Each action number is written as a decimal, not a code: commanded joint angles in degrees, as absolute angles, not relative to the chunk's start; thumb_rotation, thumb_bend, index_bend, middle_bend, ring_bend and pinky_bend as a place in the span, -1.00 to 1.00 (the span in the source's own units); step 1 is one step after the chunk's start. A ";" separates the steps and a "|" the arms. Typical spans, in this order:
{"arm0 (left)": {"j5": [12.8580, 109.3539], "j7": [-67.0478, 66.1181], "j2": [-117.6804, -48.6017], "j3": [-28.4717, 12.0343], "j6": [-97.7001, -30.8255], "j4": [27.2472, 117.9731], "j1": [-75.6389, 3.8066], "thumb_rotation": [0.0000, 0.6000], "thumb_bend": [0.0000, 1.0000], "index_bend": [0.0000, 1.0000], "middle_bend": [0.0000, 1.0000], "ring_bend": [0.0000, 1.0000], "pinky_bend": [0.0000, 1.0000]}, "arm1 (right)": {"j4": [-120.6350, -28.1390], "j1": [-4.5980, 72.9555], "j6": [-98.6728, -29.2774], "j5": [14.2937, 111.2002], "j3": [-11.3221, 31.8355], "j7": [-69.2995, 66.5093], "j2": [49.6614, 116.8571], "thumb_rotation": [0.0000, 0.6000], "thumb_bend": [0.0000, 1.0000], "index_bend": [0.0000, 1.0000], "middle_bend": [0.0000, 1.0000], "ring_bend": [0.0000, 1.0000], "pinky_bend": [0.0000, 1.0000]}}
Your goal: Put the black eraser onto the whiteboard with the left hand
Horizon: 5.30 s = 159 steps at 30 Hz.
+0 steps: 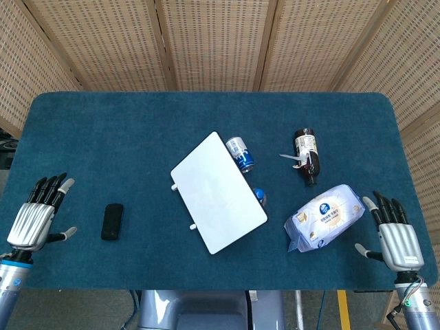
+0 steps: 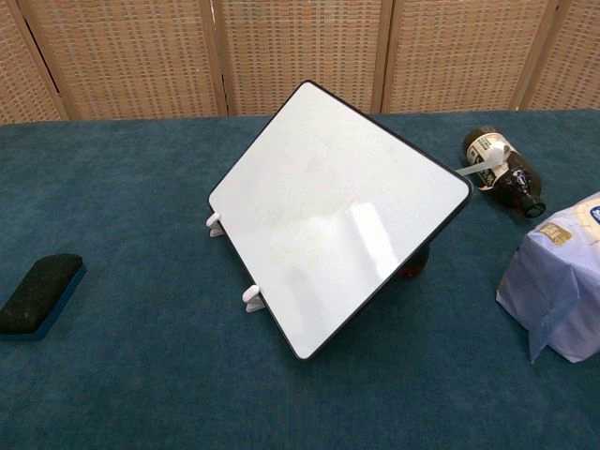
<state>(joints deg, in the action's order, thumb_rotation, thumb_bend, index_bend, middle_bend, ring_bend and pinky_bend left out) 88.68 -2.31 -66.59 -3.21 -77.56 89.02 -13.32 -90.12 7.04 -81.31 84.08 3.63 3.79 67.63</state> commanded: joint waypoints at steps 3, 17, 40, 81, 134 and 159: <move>96.69 7.24 -63.50 -1.59 -74.49 80.65 -18.56 1.00 -0.85 -1.00 -1.00 -1.00 -1.00 | -89.98 7.11 -81.14 83.81 3.80 3.81 67.64 1.00 -1.00 -0.86 -1.00 -1.00 -1.00; 111.04 16.41 -66.19 5.28 -76.08 62.75 -24.91 1.00 -0.87 -1.00 -1.00 -1.00 -1.00 | -89.35 7.00 -81.40 83.05 4.31 4.06 67.92 1.00 -1.00 -0.86 -1.00 -1.00 -1.00; 117.97 18.95 -76.77 11.87 -73.58 43.20 -33.02 1.00 -0.85 -1.00 -1.00 -1.00 -1.00 | -87.06 7.14 -81.87 82.16 5.30 4.32 69.26 1.00 -1.00 -0.86 -1.00 -1.00 -1.00; 113.60 17.22 -80.16 17.58 -66.04 47.09 -39.67 1.00 -0.80 -0.98 -1.00 -1.00 -1.00 | -85.50 6.55 -84.16 82.93 6.21 0.99 69.50 1.00 -1.00 -0.86 -1.00 -1.00 -1.00; 109.01 16.56 -81.12 17.97 -66.08 46.36 -38.72 1.00 -0.27 -0.19 -1.00 -1.00 -1.00 | -85.22 6.38 -84.97 83.73 6.30 0.34 69.67 1.00 -1.00 -0.86 -1.00 -1.00 -1.00; 95.22 8.85 -91.84 1.38 -67.46 49.04 -39.96 1.00 -0.29 -0.13 -1.00 -1.00 -1.00 | -85.26 6.49 -84.20 83.22 6.49 -1.76 69.06 1.00 -1.00 -0.86 -1.00 -1.00 -1.00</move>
<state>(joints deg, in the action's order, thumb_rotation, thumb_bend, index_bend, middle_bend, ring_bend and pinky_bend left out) 96.22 9.77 -90.74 2.59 -67.57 48.44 -39.27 -85.29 6.48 -84.25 83.28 6.45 -1.66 69.11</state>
